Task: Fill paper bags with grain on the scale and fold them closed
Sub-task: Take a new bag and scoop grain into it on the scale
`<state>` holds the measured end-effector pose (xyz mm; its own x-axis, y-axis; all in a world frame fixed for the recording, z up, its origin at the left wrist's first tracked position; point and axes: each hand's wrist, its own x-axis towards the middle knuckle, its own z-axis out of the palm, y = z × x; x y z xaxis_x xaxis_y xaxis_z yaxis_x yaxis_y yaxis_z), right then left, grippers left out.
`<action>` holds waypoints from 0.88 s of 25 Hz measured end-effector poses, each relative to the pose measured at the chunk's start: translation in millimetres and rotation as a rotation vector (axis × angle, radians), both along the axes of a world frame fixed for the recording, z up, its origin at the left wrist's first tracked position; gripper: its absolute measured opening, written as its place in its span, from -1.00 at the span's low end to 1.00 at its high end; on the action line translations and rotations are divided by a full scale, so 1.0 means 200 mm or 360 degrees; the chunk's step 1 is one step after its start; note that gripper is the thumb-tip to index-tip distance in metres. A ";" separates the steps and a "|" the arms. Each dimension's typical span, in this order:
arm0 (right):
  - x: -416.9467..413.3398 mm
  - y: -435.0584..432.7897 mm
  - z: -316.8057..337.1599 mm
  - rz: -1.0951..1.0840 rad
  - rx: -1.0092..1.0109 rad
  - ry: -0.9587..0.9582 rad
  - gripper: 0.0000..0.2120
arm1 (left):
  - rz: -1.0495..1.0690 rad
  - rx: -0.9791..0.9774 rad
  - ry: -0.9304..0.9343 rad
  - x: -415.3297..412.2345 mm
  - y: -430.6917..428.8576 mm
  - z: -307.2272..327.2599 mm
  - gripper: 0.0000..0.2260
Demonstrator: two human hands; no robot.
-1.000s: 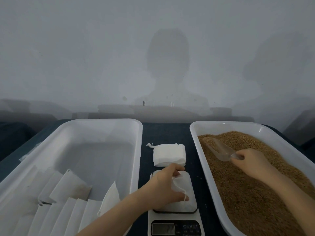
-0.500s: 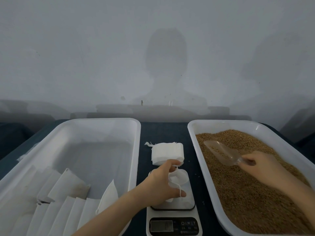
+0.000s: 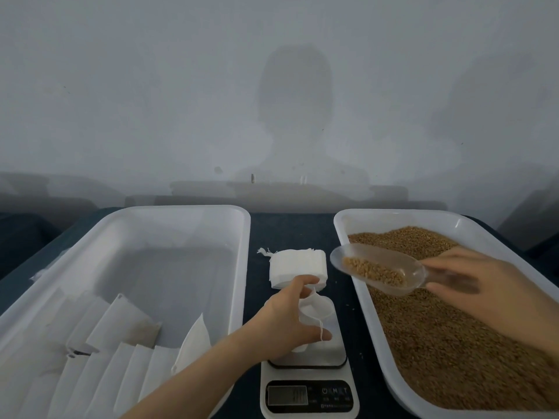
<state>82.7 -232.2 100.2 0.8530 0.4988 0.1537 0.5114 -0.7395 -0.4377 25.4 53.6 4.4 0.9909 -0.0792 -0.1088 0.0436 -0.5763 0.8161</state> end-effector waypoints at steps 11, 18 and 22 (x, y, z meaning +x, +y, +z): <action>-0.07 0.09 0.05 0.0216 -0.0233 -0.0017 -0.71 | 0.0047 -0.0090 -0.0113 -0.02 -0.01 0.03 -0.31; -0.08 0.11 0.07 0.0202 -0.0339 0.0030 -0.70 | 0.0080 -0.0105 -0.0187 -0.02 -0.01 0.04 -0.33; -0.07 0.12 0.07 0.0235 -0.0379 0.0084 -0.68 | 0.0082 -0.0105 -0.0236 -0.02 -0.01 0.04 -0.34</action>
